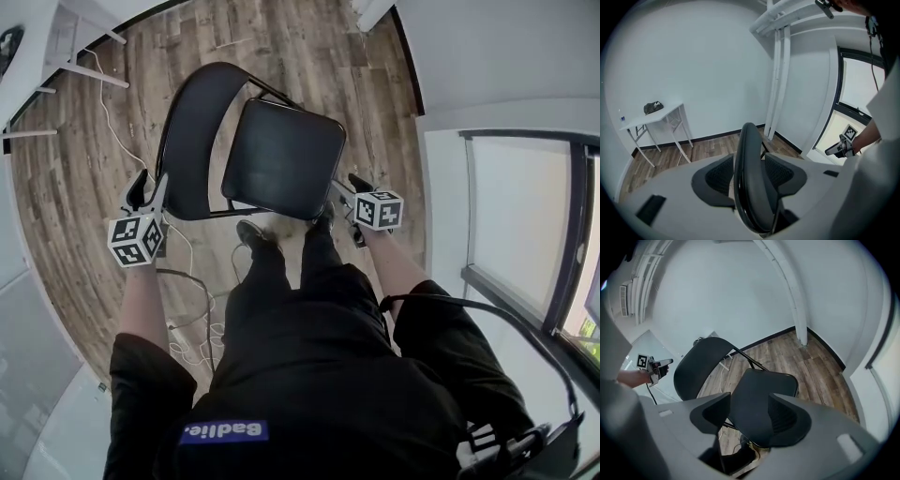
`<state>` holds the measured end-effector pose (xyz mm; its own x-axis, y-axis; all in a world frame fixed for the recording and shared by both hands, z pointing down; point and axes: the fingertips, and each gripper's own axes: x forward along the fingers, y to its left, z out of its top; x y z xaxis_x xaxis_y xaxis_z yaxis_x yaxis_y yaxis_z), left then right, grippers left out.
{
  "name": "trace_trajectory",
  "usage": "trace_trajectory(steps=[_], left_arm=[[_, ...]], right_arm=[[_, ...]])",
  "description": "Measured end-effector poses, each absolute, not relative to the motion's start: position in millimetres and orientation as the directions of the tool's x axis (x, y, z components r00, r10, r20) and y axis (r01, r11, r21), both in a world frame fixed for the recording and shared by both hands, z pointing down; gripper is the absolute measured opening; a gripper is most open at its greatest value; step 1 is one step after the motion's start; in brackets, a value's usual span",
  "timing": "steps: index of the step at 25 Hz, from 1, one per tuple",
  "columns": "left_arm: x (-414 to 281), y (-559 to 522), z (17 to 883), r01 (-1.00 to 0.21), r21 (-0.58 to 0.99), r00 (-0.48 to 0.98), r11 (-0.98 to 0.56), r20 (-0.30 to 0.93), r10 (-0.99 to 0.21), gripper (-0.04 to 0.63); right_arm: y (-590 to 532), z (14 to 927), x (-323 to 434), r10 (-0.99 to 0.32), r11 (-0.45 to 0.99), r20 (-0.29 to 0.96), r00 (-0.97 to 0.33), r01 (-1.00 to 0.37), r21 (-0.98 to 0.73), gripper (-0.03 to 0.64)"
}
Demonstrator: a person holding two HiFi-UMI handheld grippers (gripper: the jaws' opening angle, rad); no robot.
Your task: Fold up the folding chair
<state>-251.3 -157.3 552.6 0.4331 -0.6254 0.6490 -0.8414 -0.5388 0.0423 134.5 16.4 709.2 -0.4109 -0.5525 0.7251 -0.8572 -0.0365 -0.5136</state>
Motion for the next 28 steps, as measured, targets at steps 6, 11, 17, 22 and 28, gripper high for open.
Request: trace_trajectory(steps=[6, 11, 17, 22, 28], left_arm=[[-265, -163, 588, -0.851, 0.116, 0.443, -0.511, 0.683, -0.582, 0.212], [-259, -163, 615, -0.844, 0.122, 0.437, -0.522, 0.720, -0.539, 0.212], [-258, -159, 639, -0.844, 0.135, 0.432, -0.519, 0.744, -0.510, 0.212], [-251, -163, 649, -0.844, 0.148, 0.438, -0.516, 0.745, -0.503, 0.210], [-242, -170, 661, -0.843, 0.175, 0.452, -0.509, 0.743, -0.493, 0.203]], right_arm=[[22, 773, 141, -0.529, -0.164, 0.765, -0.367, -0.841, -0.516, 0.252], [18, 814, 159, -0.546, -0.254, 0.761, -0.351, -0.796, -0.549, 0.303], [18, 855, 172, -0.527, -0.275, 0.767, -0.367, -0.780, -0.562, 0.336], [23, 890, 189, -0.481, -0.269, 0.784, -0.392, -0.785, -0.558, 0.350], [23, 924, 198, -0.436, -0.231, 0.769, -0.467, -0.768, -0.597, 0.353]])
